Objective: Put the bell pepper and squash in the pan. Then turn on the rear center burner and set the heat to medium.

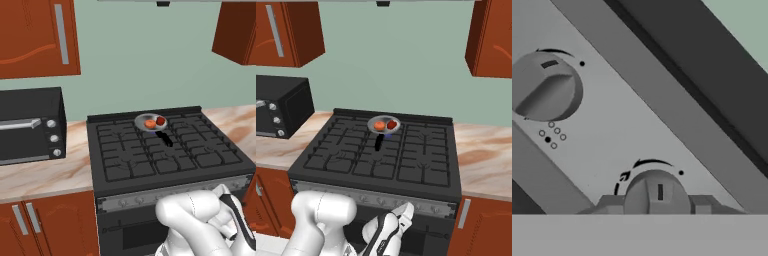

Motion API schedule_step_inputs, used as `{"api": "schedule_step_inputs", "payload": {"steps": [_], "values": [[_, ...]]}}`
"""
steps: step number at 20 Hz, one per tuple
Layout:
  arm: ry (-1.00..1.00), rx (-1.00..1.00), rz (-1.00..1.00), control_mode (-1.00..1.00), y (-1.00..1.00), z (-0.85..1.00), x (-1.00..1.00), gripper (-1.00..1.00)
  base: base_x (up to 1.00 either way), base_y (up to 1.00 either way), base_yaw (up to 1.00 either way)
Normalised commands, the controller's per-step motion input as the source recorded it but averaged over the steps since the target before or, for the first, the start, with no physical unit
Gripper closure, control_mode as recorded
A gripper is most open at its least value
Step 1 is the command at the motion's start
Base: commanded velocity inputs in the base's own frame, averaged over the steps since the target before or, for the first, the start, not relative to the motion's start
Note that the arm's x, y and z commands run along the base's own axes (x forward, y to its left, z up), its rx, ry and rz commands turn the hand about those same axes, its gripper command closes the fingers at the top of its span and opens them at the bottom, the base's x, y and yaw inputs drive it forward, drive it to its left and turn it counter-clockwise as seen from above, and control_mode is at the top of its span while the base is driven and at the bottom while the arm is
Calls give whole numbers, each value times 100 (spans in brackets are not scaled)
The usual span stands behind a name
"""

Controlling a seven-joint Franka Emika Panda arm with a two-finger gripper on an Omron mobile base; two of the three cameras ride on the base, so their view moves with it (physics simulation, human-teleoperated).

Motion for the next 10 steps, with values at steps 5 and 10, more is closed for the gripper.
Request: {"api": "schedule_step_inputs", "payload": {"steps": [5, 10], "values": [[0, -31, 0, -100, 0, -24, 0, 100, 0, 0, 0], [0, -30, 1, -100, 0, -26, 0, 100, 0, 0, 0]]}}
